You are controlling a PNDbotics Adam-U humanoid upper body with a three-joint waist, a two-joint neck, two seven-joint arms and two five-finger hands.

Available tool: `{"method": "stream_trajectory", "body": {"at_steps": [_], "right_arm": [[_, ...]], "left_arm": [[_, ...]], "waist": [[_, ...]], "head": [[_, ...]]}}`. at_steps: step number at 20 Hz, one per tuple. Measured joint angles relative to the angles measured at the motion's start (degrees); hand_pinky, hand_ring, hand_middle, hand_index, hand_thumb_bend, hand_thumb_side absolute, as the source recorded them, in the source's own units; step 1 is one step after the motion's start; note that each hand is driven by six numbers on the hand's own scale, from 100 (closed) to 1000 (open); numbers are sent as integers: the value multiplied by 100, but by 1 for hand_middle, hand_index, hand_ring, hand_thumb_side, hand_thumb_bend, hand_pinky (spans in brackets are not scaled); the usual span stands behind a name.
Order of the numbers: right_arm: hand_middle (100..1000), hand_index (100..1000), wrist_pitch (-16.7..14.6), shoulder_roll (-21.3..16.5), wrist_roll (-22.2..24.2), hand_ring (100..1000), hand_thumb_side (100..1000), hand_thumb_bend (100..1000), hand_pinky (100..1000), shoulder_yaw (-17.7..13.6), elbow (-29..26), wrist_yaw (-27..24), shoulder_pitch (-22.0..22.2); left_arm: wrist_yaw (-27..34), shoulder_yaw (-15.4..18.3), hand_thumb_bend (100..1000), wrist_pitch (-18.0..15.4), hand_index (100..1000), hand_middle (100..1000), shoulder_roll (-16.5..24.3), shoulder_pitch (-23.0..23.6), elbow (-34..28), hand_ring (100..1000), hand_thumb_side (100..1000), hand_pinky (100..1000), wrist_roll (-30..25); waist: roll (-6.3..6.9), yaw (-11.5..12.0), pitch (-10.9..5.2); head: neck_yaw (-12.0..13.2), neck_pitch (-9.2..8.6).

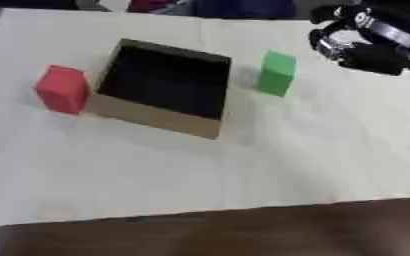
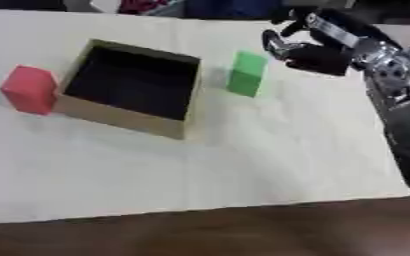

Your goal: Pick up objects on the table and place them in the box.

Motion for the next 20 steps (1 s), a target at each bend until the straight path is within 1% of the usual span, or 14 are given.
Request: {"method": "stream_trajectory", "body": {"at_steps": [1,2,3,4,6,11,13,14,18,20], "right_arm": [[911,993,-12,0,12,882,810,166,1000,0,-4,0,-3],[913,986,-32,0,32,887,796,210,1000,3,-12,4,-10],[914,985,-64,-1,63,889,788,227,1000,15,-18,27,-31],[916,978,-106,-2,96,896,761,275,997,31,-26,62,-72],[918,971,-229,-11,177,903,729,316,991,92,-32,189,-183],[921,968,-591,-92,391,915,695,380,984,293,1,654,-473],[912,956,-719,-111,470,914,686,420,973,379,65,830,-585],[912,951,-772,-116,494,917,681,456,965,417,109,917,-639],[913,942,-977,-159,523,926,666,533,951,589,332,1314,-830],[914,941,-1078,-159,509,928,659,540,948,679,455,1524,-932]], "left_arm": [[0,0,306,0,730,621,0,0,0,582,1000,409,0],[0,0,306,0,730,621,0,0,0,583,1000,409,0],[0,0,306,0,730,621,0,0,0,583,1000,409,0],[0,0,306,0,730,622,0,0,0,583,1000,409,0],[0,0,305,1,730,621,0,0,0,583,1000,409,0],[1,0,304,2,730,621,0,0,0,583,1000,409,-3],[1,0,303,2,730,621,0,0,0,583,1000,409,-5],[1,0,302,1,730,621,0,0,0,583,1000,409,-6],[1,-1,299,2,729,621,0,0,0,583,1000,409,-17],[1,-2,296,0,729,621,0,0,0,583,1000,409,-27]], "waist": [[0,0,0],[0,0,0],[-1,1,0],[-2,4,0],[-8,15,0],[-13,44,0],[-18,59,0],[-22,68,0],[-26,97,0],[-29,112,0]], "head": [[-8,0],[-11,0],[-14,0],[-17,0],[-27,0],[-51,0],[-60,0],[-61,0],[-66,0],[-67,0]]}}
